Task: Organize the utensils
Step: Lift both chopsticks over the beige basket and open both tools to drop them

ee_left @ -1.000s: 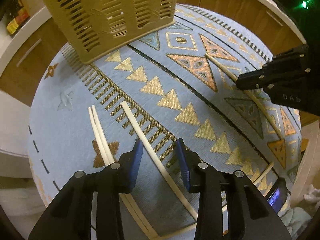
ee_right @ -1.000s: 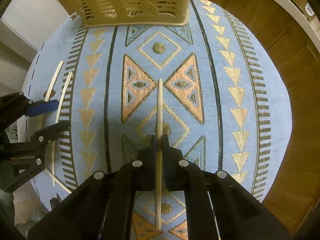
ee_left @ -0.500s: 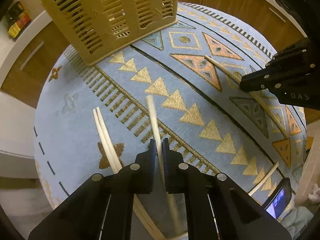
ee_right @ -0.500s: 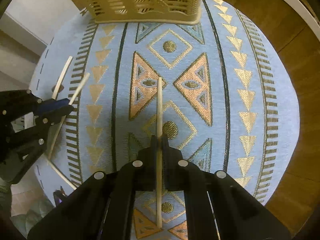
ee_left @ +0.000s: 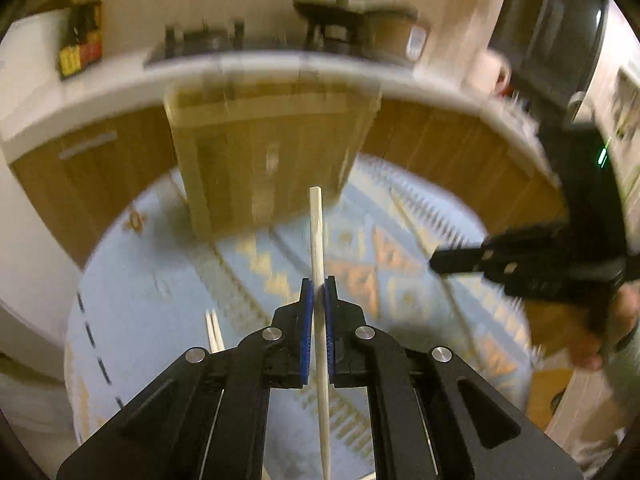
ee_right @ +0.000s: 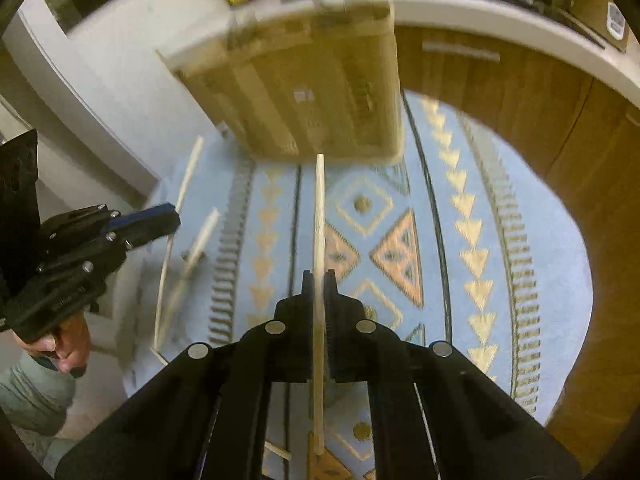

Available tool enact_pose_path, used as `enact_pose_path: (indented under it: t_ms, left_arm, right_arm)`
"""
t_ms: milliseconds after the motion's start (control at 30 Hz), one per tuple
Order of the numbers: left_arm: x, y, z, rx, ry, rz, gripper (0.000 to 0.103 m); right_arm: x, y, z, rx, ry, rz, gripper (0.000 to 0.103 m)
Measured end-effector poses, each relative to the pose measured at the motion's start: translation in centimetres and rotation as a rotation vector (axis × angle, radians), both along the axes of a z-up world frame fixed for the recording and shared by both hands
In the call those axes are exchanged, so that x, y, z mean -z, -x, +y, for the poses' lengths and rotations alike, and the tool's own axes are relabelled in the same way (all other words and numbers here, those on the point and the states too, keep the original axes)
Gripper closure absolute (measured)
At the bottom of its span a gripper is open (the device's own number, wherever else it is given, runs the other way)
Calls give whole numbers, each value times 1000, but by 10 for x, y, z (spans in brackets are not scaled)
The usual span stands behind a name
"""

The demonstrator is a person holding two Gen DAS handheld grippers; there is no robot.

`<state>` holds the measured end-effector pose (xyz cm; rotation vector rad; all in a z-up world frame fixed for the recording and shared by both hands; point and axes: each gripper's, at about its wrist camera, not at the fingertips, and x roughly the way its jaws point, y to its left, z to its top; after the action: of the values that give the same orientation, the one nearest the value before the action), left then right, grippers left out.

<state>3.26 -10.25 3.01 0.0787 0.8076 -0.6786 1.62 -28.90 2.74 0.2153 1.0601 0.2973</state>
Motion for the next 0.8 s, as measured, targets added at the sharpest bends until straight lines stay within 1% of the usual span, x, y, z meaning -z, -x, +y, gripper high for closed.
enact_pose_path:
  t_ms: [67, 100, 200, 233, 333, 400, 467, 533, 633, 733, 800]
  left_arm:
    - [-24, -1, 9, -22, 76, -55, 100]
    - [-31, -7, 5, -34, 98, -76, 100]
    - [-62, -11, 17, -66, 191, -164, 100]
    - [-70, -14, 19, -72, 211, -187, 100]
    - [-97, -18, 27, -102, 287, -279, 99]
    - [-112, -18, 26, -110, 330, -321, 99]
    - [-122, -22, 24, -121, 363, -359, 99]
    - [-133, -25, 19, -136, 389, -417, 99]
    - [-144, -28, 14, -134, 429, -484, 99]
    - [-151, -38, 7, -118, 451, -514, 99]
    - [-151, -48, 3, -121, 468, -529, 99]
  right_arm:
    - [-12, 1, -2, 16, -27, -52, 99]
    - [-20, 2, -5, 23, -47, -85, 99]
    - [-45, 1, -13, 46, -89, -171, 99]
    - [-55, 0, -14, 52, -100, -205, 99]
    - [-78, -9, -11, 75, -102, -313, 99]
    - [-92, -13, -11, 96, -106, -374, 99]
    - [-110, -17, -14, 121, -108, -438, 99]
    - [-128, -23, -17, 153, -100, -516, 99]
    - [-142, -38, -22, 186, -77, -575, 99]
    - [-156, -54, -28, 217, -84, -618, 99]
    - [-165, -63, -30, 246, -68, -662, 99]
